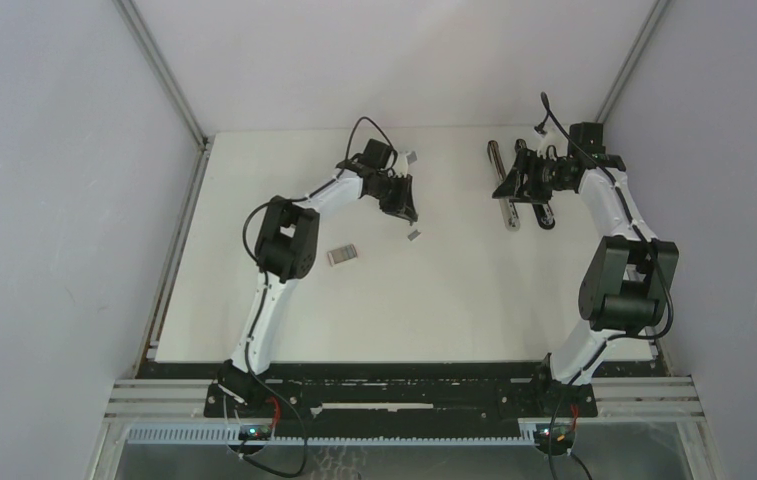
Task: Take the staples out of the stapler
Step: Adjust the staple at the center of the board.
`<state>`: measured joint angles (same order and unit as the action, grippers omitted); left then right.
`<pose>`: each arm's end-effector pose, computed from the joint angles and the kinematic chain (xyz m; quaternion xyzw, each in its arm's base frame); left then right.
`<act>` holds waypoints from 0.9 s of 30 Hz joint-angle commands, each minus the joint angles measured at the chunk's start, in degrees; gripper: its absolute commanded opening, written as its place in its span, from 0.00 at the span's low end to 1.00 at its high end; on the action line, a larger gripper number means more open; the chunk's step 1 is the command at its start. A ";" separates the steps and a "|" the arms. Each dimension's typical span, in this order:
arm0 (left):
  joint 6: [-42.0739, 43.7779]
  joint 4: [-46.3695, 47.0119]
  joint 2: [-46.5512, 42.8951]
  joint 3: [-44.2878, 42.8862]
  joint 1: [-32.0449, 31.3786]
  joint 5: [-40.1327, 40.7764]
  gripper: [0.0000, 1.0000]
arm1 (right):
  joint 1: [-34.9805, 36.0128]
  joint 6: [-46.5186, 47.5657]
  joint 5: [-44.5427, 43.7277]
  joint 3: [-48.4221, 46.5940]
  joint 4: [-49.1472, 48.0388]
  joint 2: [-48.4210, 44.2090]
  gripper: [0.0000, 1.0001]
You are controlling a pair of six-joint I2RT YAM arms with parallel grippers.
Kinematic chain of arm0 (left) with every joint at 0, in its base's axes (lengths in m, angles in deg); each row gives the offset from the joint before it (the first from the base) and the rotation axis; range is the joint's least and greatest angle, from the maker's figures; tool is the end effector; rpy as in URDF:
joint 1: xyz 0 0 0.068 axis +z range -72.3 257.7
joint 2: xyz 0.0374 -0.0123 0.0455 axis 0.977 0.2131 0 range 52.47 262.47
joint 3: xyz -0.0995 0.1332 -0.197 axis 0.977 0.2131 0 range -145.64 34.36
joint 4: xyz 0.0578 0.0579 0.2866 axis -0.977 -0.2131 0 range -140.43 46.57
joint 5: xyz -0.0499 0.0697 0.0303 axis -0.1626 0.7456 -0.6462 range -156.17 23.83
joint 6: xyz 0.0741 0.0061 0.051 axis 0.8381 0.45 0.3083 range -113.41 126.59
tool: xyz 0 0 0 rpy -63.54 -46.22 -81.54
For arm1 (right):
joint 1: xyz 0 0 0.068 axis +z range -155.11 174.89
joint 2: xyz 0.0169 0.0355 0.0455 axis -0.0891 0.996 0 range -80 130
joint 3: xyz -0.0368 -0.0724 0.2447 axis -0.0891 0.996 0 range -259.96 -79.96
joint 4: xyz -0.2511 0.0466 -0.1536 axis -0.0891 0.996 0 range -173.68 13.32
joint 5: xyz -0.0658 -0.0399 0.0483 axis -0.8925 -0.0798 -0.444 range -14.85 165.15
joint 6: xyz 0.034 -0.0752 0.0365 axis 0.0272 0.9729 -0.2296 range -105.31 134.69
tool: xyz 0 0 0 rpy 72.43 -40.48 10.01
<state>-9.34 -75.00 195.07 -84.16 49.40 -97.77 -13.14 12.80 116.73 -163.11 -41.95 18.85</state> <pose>0.4919 -0.3128 0.0857 0.1790 0.9053 -0.3479 0.1653 0.4232 -0.0057 0.2268 -0.0216 0.9026 0.3262 0.2800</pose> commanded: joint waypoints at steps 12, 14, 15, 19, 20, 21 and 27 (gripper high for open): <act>-0.03 0.67 -3.51 2.53 2.17 2.40 0.23 | 1.14 -0.22 0.78 0.01 -1.92 0.65 0.57; -0.02 0.89 -3.92 2.96 2.32 2.59 0.23 | 1.18 -0.22 0.76 0.01 -1.92 0.73 0.57; -0.07 1.09 -4.11 3.08 2.43 2.60 0.25 | 1.25 -0.22 0.81 0.00 -1.86 0.81 0.57; 0.03 1.22 -4.44 2.77 2.77 2.57 0.28 | 1.59 -0.13 0.69 0.01 -1.85 0.98 0.57; 0.02 1.26 -4.51 2.69 2.85 2.21 0.28 | 1.75 -0.13 0.70 0.01 -1.84 1.04 0.57; 0.01 1.27 -4.52 2.74 2.93 2.04 0.29 | 1.84 -0.13 0.64 0.00 -1.83 1.08 0.57; -0.03 1.12 -4.76 3.62 3.55 3.98 0.30 | 4.82 0.59 3.12 -2.14 -0.42 3.47 0.57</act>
<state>-9.84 -73.91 194.00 -82.65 52.00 -96.70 -10.67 12.82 116.86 -163.11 -41.97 20.59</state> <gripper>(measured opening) 0.292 0.571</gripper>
